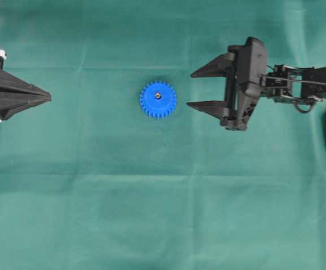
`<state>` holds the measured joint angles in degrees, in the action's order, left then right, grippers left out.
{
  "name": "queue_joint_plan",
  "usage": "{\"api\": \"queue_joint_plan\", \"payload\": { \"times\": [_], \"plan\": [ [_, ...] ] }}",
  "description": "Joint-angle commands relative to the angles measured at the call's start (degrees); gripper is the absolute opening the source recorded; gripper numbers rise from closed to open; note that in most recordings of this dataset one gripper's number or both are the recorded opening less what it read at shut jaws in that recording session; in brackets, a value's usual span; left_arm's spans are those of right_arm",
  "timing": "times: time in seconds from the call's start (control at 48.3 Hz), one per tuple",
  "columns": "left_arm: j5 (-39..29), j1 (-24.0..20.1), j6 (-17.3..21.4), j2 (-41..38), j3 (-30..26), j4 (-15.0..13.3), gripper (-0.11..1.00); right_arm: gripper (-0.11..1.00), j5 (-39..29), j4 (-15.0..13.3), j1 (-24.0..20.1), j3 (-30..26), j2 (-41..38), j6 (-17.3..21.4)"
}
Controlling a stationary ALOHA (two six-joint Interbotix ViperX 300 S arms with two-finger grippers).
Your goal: Insert the shaft placed at a random location into the center hole of the medium gear at another random location.
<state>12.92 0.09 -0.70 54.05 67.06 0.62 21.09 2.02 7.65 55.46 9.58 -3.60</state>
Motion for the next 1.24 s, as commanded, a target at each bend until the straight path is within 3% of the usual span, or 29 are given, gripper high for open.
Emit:
{"api": "queue_joint_plan", "payload": {
  "times": [0.0,1.221],
  "plan": [
    [0.3,0.0,0.0,-0.4,-1.3,0.1,0.0,0.85,0.0,0.2,-0.1,0.5,2.5,-0.1],
    [0.3,0.0,0.0,-0.4,-1.4,0.1,0.0,0.85,-1.0,0.9,-0.1,1.6,4.1,-0.1]
  ]
}}
